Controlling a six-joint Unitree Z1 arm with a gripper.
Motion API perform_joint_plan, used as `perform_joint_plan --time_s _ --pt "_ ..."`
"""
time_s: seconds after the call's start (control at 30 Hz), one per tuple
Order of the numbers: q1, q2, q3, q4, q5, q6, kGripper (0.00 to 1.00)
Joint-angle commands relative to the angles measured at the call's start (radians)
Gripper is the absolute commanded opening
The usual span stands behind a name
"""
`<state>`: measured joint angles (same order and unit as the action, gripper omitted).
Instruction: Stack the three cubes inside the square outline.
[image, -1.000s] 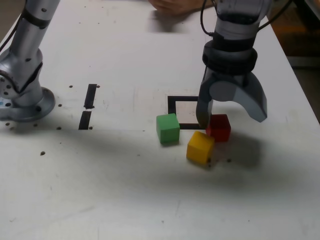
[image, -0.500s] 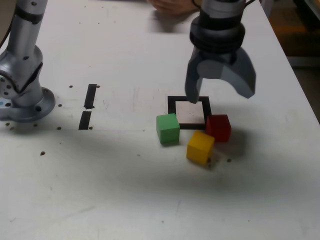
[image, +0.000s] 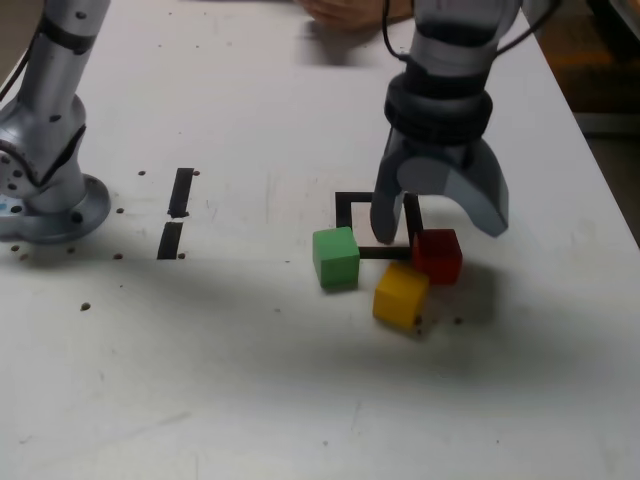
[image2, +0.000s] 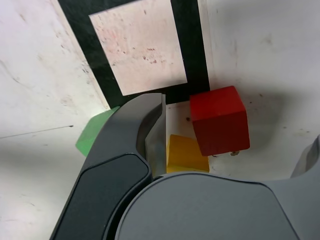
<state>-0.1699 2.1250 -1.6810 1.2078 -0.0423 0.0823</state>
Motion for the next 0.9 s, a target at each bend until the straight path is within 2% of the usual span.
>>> perform_joint_plan --time_s 0.0,0.27,0.47,0.6,0.77,0.87 --pt "0.001 0.016 -0.003 -0.009 -0.013 -0.002 0.99" --pt "0.000 0.061 -0.019 -0.031 -0.050 -0.002 0.97" --pt "0.001 0.068 -0.024 -0.032 -0.068 -0.008 0.85" --pt "-0.001 0.063 -0.023 -0.022 -0.057 -0.012 0.63" --pt "-0.009 0.052 -0.018 -0.047 -0.027 -0.013 0.22" --pt "-0.016 0.046 -0.015 -0.078 -0.022 -0.013 0.06"
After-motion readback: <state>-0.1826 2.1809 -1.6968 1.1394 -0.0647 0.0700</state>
